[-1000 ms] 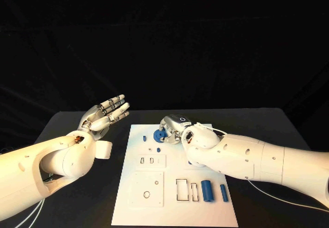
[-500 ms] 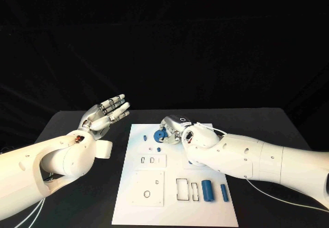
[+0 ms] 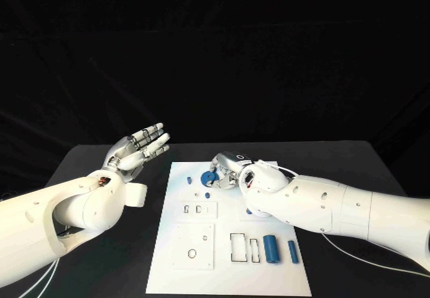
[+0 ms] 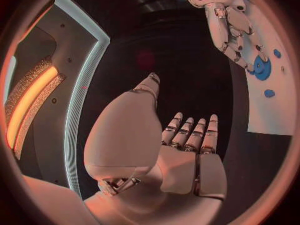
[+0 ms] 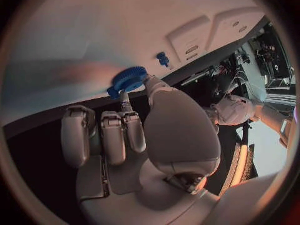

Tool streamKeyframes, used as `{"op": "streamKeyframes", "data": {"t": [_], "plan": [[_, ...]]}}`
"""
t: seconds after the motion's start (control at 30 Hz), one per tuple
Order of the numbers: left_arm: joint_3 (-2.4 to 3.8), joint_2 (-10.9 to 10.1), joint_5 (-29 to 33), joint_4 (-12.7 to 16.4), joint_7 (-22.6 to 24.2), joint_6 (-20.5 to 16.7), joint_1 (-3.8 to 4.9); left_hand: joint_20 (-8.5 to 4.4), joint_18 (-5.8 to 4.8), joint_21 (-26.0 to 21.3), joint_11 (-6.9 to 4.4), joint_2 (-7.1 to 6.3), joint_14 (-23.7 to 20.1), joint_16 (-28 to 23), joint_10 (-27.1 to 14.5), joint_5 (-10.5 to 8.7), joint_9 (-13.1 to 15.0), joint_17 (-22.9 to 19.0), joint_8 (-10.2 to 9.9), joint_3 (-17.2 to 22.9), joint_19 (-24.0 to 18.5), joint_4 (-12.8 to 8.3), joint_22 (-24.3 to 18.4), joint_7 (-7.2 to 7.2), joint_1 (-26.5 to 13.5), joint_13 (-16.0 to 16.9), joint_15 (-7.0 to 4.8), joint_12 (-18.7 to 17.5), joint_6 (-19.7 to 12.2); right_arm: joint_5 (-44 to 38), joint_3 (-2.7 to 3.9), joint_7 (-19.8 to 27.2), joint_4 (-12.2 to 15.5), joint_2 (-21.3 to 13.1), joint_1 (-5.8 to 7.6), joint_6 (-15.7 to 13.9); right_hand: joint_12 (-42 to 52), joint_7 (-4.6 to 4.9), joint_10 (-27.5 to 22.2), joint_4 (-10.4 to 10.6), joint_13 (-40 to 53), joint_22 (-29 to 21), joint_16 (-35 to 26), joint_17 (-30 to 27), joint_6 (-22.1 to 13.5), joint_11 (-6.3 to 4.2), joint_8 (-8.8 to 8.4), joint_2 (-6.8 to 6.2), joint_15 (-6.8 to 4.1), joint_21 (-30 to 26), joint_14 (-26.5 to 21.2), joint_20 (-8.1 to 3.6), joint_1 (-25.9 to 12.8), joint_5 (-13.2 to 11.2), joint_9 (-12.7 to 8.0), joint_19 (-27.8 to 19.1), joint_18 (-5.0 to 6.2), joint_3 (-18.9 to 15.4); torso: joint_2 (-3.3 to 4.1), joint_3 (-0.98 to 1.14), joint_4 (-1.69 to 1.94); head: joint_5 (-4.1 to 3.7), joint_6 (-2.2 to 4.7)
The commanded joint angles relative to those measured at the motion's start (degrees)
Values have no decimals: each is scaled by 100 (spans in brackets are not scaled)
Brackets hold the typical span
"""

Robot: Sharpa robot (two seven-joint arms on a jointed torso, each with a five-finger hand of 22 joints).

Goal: Assemble the parts on the task board

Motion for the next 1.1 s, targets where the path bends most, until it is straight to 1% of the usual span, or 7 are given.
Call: {"op": "streamKeyframes", "data": {"t": [0.03, 0.2, 0.47, 0.53, 0.87, 0.97, 1.1], "plan": [[4, 5, -19, 5, 53, 57, 7, 7, -82, 18, 27, 53, -26, -22, -25, -19, 3, -6, 5, 34, -13, 8, -6, 507, 14, 1, 0, 13, 1, 91, -7, 62, 0, -19, -14, 229, 39, -8, 340, 2, 1186, 627, 34, 1470, 69, 28, -16, 44, 36, 37, 590, 24, -63, 66, 14, 26, -55, -25, -2, 2, 1, -2, 0], [4, 0, -20, 7, 55, 57, 7, 7, -83, 20, 24, 71, -24, -22, -34, -21, 1, -6, 3, 40, -11, 6, -6, 506, 5, 0, 1, 11, -7, 109, -7, 52, 53, -88, -22, 150, 46, -18, 347, 0, 1195, 642, 37, 1481, 98, 18, -11, 71, 27, 49, 592, 17, -91, 131, 21, 35, -59, -19, -2, 4, -1, -2, -1], [4, -15, -17, -4, 59, 63, 7, 7, -83, 20, 24, 71, -24, -22, -34, -21, 1, -6, 3, 40, -11, 6, -6, 506, 5, 0, 1, 11, -7, 348, 13, 140, 472, -489, -21, -420, 61, -27, 363, -1, 1214, 647, 36, 1477, 114, 9, -17, 81, 17, 49, 591, 8, -110, 247, 25, 38, -59, -7, -14, 10, -21, 17, 13], [4, -31, -14, -12, 60, 62, 7, 7, -83, 20, 24, 71, -24, -22, -34, -21, 1, -6, 3, 40, -11, 6, -6, 506, 5, 0, 1, 11, -7, 622, 37, 215, 667, -676, 16, -460, 29, -21, 332, -2, 1176, 590, 26, 1440, 98, 11, -31, 65, 17, -9, 583, 6, -124, 264, 21, 0, -43, -16, -26, 20, -59, 67, 19], [2, -66, -1, -82, 58, 65, 5, 7, -83, 21, 22, 73, -31, -24, -36, -23, 2, -7, 3, 40, -10, 6, -7, 505, 1, 0, 1, 11, -3, 1633, 101, 713, 1389, -1656, 282, -366, 13, -7, 315, -13, 1160, 561, 20, 1419, 53, 24, -69, 12, 27, -45, 578, 9, -131, 259, 13, -23, -35, -47, -84, 50, -134, 90, 40], [0, -61, 4, -109, 58, 79, 3, 7, -83, 21, 22, 73, -31, -24, -36, -23, 2, -7, 3, 40, -10, 6, -7, 505, 1, 0, 1, 11, -3, 1966, 113, 1123, 1569, -2044, 353, -341, 43, -16, 344, -209, 1197, 590, 25, 1436, 116, 14, -64, -134, 19, -32, 582, 4, 354, 282, 32, -10, -40, 27, -107, 60, -148, 36, 45], [-2, -61, 7, -132, 64, 87, 0, 7, -83, 22, 20, 70, -24, -23, -33, -24, 2, -7, 2, 36, -10, 5, -7, 502, -3, 0, -2, 11, 0, 2232, 118, 1513, 1617, -2388, 396, -146, 36, -2, 337, -384, 1192, 569, 21, 1423, 127, 23, -95, -221, 24, -70, 579, 5, 730, 300, 32, -33, -32, 141, -131, 77, -194, 5, 49]]}}
